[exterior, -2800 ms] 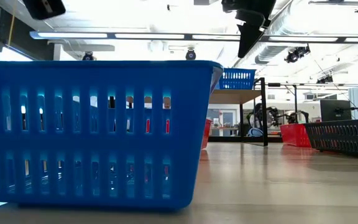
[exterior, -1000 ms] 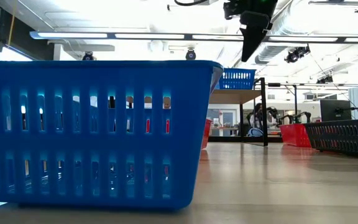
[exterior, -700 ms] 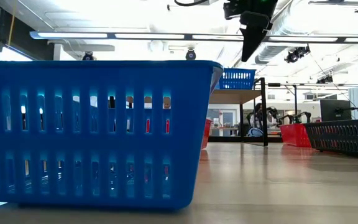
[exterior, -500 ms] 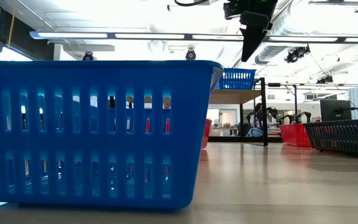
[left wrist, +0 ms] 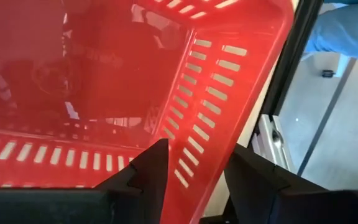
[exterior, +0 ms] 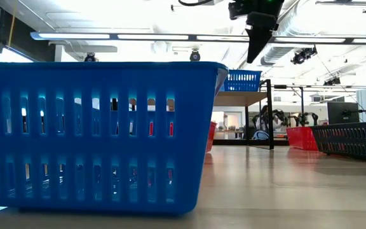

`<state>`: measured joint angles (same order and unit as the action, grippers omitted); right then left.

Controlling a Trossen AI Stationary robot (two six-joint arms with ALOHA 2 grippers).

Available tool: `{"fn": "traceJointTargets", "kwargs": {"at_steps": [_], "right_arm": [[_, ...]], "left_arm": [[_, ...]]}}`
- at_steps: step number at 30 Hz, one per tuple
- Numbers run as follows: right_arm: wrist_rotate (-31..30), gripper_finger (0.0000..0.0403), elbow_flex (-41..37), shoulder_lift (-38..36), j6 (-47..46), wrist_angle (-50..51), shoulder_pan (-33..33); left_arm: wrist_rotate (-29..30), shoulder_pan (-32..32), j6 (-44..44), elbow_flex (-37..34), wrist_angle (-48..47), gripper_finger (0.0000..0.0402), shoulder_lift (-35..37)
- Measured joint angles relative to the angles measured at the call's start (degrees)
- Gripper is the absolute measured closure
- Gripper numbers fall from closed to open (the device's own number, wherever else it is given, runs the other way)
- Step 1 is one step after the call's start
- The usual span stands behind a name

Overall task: Stack baskets on shelf by color
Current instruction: Put the bottom red bin on the shelf

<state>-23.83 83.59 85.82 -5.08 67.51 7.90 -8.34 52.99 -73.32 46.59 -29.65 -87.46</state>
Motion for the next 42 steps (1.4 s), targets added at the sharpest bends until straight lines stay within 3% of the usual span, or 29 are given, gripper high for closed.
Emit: {"fn": "traceJointTargets", "kwargs": {"at_steps": [4, 11, 16, 22, 33, 42], "right_arm": [[0.0, 0.0334, 0.0, 0.0, 0.0, 0.0, 0.0], [0.0, 0.0334, 0.0, 0.0, 0.2, 0.0, 0.0], [0.0, 0.0334, 0.0, 0.0, 0.2, 0.0, 0.0], [0.0, 0.0334, 0.0, 0.0, 0.0, -0.2, 0.0], [0.1, 0.0334, 0.0, 0.0, 0.1, -1.4, 0.0], [0.2, 0.0334, 0.0, 0.0, 0.0, -2.3, 0.0]], "left_arm": [[-0.2, 0.0, -0.6, 0.0, 0.9, 0.0296, -0.1], [-0.7, 0.0, -1.6, 0.0, 6.0, 0.039, 0.3], [-0.6, 0.0, -3.0, 2.0, 7.9, 0.0388, 0.3], [0.1, -0.1, -1.6, 9.4, 4.8, 0.0397, 0.3], [7.4, -2.1, -0.9, 23.3, -9.4, 0.0398, 0.3], [10.8, -9.1, 8.7, 30.8, -23.7, 0.0398, 0.3]]}}
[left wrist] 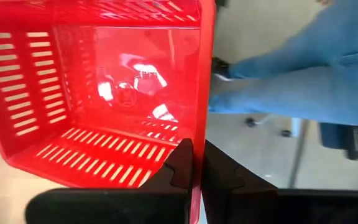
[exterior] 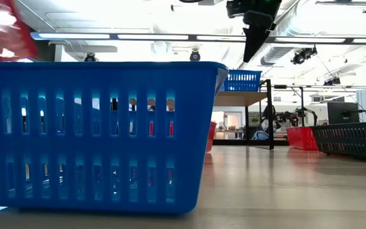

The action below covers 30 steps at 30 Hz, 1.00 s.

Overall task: Stack baskets on shelf by color
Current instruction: Put the bottom red bin on the shelf

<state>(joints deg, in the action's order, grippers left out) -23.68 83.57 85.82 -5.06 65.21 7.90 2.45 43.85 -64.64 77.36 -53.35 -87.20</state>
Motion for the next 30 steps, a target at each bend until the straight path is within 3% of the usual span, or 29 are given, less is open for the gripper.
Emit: {"fn": "traceJointTargets", "kwargs": {"at_steps": [17, 30], "right_arm": [[0.1, 0.0334, 0.0, 0.0, -2.6, -0.5, 0.0], [0.1, 0.0334, 0.0, 0.0, -10.1, -1.5, 0.0]], "left_arm": [[15.4, -22.0, 32.4, 11.8, -29.8, 0.0399, 0.0], [22.1, -44.8, 59.6, 13.8, -28.7, 0.0399, 0.0]]}}
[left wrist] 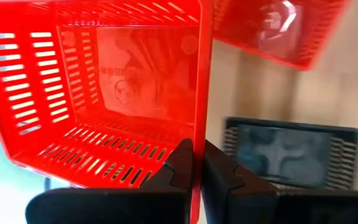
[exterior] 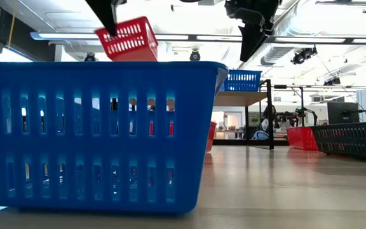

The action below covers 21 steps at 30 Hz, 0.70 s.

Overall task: Stack baskets on shelf by color
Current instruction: Put the bottom red bin on the shelf

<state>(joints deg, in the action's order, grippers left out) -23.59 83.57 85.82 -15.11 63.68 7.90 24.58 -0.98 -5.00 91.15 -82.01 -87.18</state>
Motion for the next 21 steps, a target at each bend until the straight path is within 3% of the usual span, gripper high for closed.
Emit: {"fn": "traceJointTargets", "kwargs": {"at_steps": [14, 21], "right_arm": [[0.0, 0.0334, 0.0, 0.0, -6.1, 0.0, -0.4], [0.0, 0.0334, 0.0, 0.0, -8.0, 0.1, -0.5]], "left_arm": [[-2.8, -20.8, 23.9, 0.0, 9.2, 0.0399, 0.0], [-6.6, -25.4, 27.5, 0.0, 9.4, 0.0399, -1.5]]}}
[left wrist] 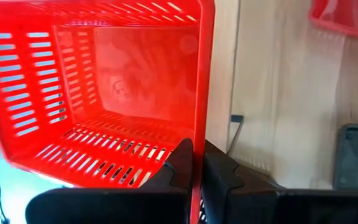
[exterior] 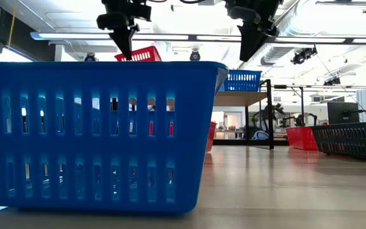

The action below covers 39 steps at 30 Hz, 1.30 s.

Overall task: Stack baskets on shelf by color
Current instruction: Put the bottom red bin on the shelf, then put the bottom right black bin on the shelf

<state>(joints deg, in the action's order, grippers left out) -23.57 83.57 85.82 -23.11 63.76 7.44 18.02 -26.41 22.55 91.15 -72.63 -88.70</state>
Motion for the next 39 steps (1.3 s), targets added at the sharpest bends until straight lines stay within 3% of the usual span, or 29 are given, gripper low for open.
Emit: {"fn": "traceJointTargets", "kwargs": {"at_steps": [6, 19, 39], "right_arm": [[0.0, 0.0334, 0.0, 0.0, 0.0, 0.0, 0.0], [0.0, 0.0334, 0.0, 0.0, -3.0, 0.0, 0.0], [3.1, 0.0334, 0.0, 0.0, -5.1, 0.3, -2.9]], "left_arm": [[-2.8, -0.6, -0.8, 0.0, -0.1, 0.0399, -2.7], [-2.2, -0.6, -1.1, 0.0, -0.8, 0.0395, -6.5], [-2.4, -0.5, -2.0, 0.2, -0.5, 0.03, -6.5]]}}
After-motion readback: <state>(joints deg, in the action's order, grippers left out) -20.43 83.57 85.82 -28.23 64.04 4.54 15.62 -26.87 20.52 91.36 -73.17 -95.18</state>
